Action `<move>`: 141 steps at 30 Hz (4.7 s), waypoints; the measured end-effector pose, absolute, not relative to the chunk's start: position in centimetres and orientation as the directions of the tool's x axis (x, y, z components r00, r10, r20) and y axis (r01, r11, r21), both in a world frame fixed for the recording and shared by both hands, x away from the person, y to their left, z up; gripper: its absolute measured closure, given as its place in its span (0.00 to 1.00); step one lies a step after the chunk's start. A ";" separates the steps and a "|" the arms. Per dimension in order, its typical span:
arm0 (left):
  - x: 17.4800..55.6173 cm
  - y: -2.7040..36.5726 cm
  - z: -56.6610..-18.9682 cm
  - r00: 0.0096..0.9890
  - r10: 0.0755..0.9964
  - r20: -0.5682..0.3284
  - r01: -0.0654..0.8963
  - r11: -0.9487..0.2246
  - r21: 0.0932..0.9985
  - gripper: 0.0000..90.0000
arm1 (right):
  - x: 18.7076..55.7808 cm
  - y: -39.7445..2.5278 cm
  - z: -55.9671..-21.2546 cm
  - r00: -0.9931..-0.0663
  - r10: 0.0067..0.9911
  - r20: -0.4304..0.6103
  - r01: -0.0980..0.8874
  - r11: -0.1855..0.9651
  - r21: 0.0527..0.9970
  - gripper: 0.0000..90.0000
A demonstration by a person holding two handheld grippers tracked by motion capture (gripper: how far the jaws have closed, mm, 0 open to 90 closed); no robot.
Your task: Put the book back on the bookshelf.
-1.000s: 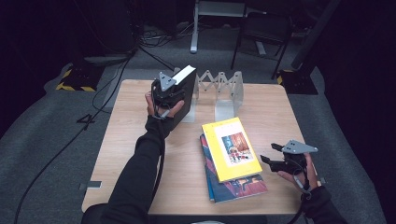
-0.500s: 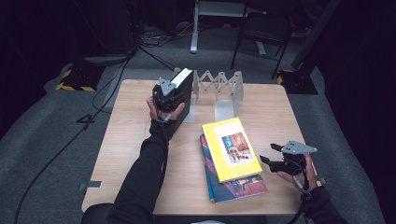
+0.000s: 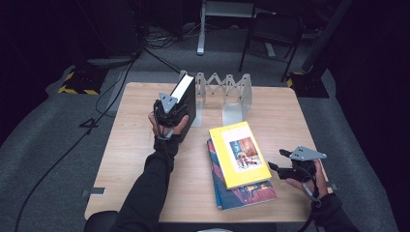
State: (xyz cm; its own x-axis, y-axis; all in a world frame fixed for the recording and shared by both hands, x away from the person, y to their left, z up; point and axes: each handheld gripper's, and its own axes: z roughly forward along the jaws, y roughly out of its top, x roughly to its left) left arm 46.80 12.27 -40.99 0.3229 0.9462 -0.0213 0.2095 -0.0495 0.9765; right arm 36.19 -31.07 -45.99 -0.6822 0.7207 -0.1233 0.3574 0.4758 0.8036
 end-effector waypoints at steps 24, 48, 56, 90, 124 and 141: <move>44.7 12.9 -45.4 0.357 0.934 0.002 0.370 -0.143 0.918 0.51 | 36.2 -31.2 -46.1 -0.682 0.722 -0.115 0.361 0.470 0.806 0.35; 45.9 10.5 -46.9 0.234 0.972 -0.035 0.354 -0.051 0.934 0.58 | 36.3 -30.9 -46.5 -0.690 0.714 -0.118 0.366 0.485 0.794 0.35; 46.9 9.8 -46.8 0.194 0.980 -0.050 0.359 -0.024 0.933 0.58 | 36.3 -30.9 -46.7 -0.689 0.715 -0.119 0.368 0.486 0.792 0.35; 45.3 10.7 -46.8 0.301 0.952 -0.052 0.377 -0.069 0.924 0.49 | 35.9 -31.1 -46.7 -0.697 0.707 -0.123 0.361 0.495 0.790 0.34; 46.3 11.0 -46.9 0.286 0.958 0.000 0.379 -0.113 0.918 0.62 | 36.1 -30.9 -47.1 -0.696 0.707 -0.125 0.374 0.505 0.778 0.35; 45.4 11.3 -46.6 0.354 0.935 0.030 0.378 -0.172 0.910 0.61 | 36.0 -31.1 -46.8 -0.692 0.711 -0.128 0.367 0.499 0.785 0.35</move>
State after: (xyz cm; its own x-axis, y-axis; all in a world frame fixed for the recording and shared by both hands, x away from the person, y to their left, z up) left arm 45.44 11.30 -46.58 0.3545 0.9346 0.0301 0.3775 -0.1725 0.9098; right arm 35.96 -31.09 -46.78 -0.6916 0.7108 -0.1283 0.3667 0.4986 0.7855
